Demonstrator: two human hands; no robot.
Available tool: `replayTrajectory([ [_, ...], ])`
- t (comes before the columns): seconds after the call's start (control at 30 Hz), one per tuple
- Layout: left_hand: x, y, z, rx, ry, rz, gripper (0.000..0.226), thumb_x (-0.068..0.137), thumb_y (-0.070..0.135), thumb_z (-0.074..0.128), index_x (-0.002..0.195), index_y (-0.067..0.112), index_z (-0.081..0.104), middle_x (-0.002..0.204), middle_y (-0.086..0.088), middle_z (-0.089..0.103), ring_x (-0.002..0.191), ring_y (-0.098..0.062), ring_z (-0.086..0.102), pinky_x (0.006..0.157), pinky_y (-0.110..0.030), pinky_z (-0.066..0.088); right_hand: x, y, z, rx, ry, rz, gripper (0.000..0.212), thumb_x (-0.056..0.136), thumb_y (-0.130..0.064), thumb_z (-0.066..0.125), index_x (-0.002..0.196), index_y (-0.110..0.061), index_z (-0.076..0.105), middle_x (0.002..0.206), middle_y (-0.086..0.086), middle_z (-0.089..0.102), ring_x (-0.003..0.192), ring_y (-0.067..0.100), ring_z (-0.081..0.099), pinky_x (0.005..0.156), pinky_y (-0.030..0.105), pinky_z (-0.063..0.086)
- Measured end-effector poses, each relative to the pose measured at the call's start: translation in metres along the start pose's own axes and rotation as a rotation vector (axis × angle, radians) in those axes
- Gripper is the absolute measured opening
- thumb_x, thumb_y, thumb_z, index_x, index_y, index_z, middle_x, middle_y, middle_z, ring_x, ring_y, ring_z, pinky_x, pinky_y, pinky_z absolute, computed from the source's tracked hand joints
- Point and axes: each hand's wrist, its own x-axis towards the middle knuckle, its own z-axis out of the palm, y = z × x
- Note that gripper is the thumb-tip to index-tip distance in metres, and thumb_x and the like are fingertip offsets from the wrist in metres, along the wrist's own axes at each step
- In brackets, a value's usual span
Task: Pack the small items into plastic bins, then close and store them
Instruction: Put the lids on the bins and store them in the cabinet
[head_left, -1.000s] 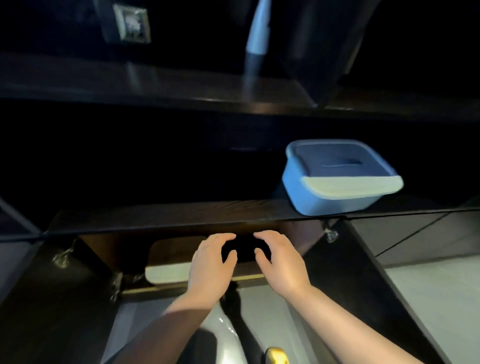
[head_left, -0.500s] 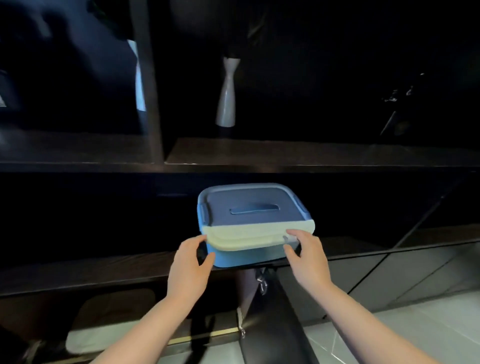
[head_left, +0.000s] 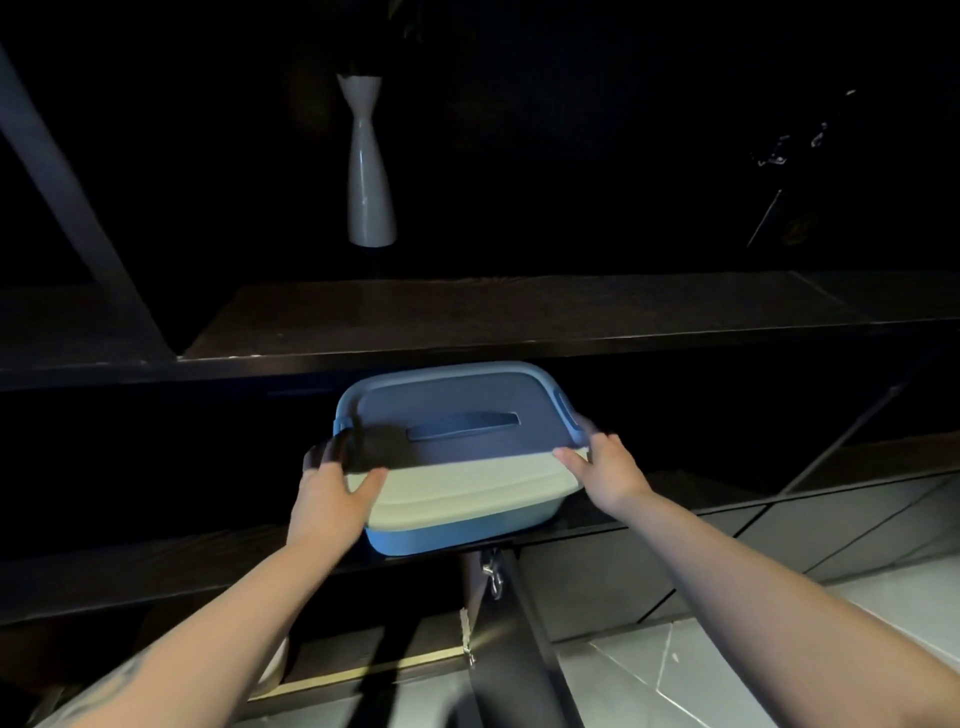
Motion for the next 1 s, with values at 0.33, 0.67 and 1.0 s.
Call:
replayTrajectory([
  [0.33,0.016,-0.011,0.004,-0.183,0.027,-0.041,0.069,0.080,0.022,0.074,0.140,0.015,0.041,0.138,-0.010,0.043,0.125,-0.025,0.044,0.106,-0.033,0.036,0.032,-0.010,0.007,0.424,-0.059,0.187,0.082,0.081,-0.026,0.077,0.148,-0.018,0.031,0.123,0.009,0.062,0.111,0.027,0.060,0.098,0.038,0.048],
  [0.67,0.007,-0.040,-0.026,-0.454,0.030,-0.323,0.060,0.074,0.007,0.078,0.126,0.014,0.050,0.111,-0.007,0.062,0.097,-0.025,0.062,0.088,-0.044,0.052,-0.029,-0.019,0.034,0.768,-0.027,0.162,0.072,0.069,-0.003,0.084,0.131,-0.014,0.049,0.114,0.007,0.065,0.099,0.026,0.066,0.081,0.034,0.055],
  [1.0,-0.105,-0.111,-0.083,-0.700,0.160,-0.325,0.079,0.067,-0.003,0.079,0.129,0.039,0.053,0.104,0.022,0.069,0.095,-0.007,0.068,0.082,-0.037,0.056,-0.135,-0.043,0.103,0.809,0.021,0.148,0.076,0.061,0.005,0.082,0.120,-0.034,0.054,0.121,0.006,0.054,0.105,0.026,0.060,0.090,0.049,0.054],
])
